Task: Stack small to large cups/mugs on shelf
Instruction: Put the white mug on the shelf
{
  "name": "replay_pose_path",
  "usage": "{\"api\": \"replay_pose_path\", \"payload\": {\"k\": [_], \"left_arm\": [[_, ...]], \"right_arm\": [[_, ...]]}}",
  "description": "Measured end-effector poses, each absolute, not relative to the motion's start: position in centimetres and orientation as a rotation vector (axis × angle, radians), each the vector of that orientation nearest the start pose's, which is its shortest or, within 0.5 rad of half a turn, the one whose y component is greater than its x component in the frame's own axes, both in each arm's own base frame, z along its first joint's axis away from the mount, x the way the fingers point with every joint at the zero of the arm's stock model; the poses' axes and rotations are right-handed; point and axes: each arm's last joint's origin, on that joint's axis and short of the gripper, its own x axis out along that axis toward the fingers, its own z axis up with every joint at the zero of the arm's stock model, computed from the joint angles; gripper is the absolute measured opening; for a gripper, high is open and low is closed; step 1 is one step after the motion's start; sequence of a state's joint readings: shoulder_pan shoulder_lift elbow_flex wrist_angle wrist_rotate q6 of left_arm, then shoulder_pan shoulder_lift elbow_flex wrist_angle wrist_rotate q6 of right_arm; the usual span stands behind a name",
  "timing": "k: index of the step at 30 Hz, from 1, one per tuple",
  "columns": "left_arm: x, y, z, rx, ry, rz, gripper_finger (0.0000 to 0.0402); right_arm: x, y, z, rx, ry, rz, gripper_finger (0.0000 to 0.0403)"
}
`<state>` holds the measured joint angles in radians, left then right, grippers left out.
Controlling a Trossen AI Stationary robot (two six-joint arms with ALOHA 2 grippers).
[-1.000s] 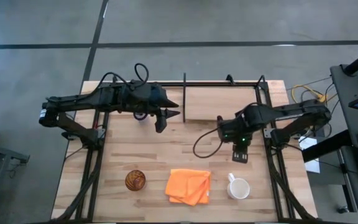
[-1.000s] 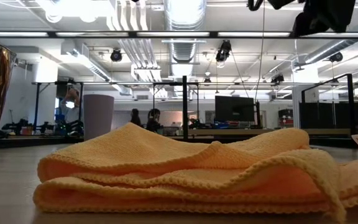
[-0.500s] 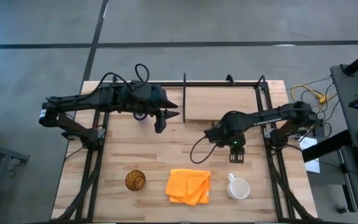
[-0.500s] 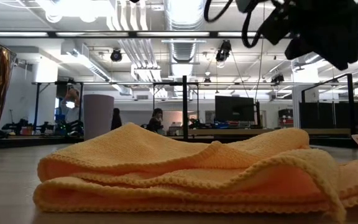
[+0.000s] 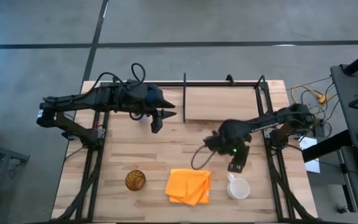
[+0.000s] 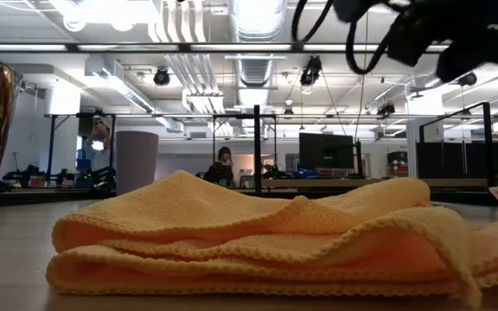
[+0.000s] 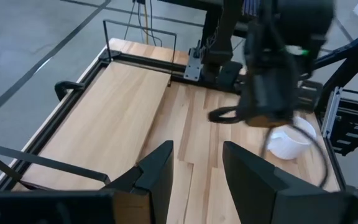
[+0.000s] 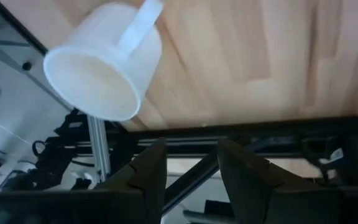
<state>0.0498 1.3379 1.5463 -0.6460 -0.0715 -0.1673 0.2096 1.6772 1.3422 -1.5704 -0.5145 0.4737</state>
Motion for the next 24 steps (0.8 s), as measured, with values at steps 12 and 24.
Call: {"api": "replay_pose_path", "payload": {"k": [12, 24], "left_arm": [[27.3, 1.6, 42.9, -0.162, 0.428, 0.146, 0.0125], [27.4, 1.5, 42.9, -0.171, 0.427, 0.143, 0.0125]], "right_arm": [[24.7, 13.5, 24.9, 0.548, 1.918, -0.086, 0.0137], [24.4, 14.6, 24.1, 0.534, 1.785, -0.350, 0.0137]]}}
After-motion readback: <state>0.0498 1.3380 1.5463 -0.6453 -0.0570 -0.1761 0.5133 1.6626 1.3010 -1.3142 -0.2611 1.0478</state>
